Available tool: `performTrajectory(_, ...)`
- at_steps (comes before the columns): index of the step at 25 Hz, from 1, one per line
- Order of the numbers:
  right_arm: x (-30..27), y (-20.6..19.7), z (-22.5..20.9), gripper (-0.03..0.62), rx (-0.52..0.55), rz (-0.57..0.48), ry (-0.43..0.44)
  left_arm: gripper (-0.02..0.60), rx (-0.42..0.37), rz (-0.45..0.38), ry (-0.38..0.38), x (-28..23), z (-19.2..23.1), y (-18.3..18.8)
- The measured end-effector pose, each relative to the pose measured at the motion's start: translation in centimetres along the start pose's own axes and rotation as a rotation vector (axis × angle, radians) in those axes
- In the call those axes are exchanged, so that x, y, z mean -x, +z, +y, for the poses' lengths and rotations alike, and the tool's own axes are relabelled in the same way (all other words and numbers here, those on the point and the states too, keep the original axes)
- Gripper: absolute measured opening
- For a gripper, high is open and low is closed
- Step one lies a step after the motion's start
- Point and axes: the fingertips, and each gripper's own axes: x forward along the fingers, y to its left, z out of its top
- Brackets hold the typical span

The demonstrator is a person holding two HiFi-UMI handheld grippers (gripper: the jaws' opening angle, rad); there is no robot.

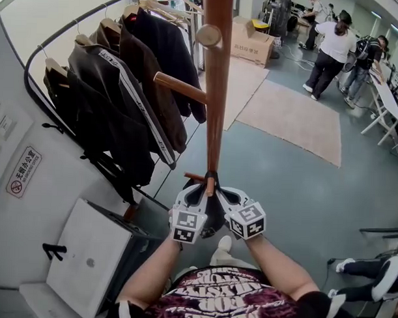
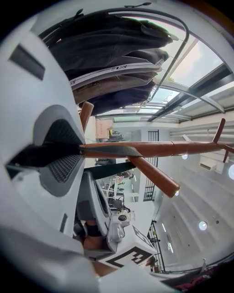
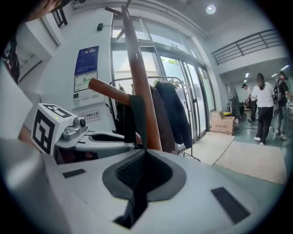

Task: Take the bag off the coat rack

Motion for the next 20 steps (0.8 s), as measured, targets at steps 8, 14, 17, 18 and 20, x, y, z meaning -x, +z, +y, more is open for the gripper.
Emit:
performTrajectory(8,1.3,0.6,-0.2,0.006,-0.121,-0.04,0.018,0.063,0.037,-0.031,0.013,1.5,0.5,0.8)
performTrajectory(14,3.1,2.3,0.4,0.008,-0.132,-0.08,0.029,0.009,0.054,-0.08,0.017,3.5,0.1,4.0)
performTrajectory(17,3.6,3.1,0.8,0.006,-0.128,-0.096,0.029,0.009,0.042,-0.078,0.008,4.2,0.0,4.6)
performTrajectory(18,3.8,3.3,1.0,0.006,-0.128,-0.1,0.029,0.008,0.038,-0.079,0.006,4.5,-0.1,4.7)
performTrajectory(20,4.4,3.8,1.4,0.008,-0.127,-0.112,0.031,0.008,0.034,-0.088,0.001,5.2,-0.3,5.3)
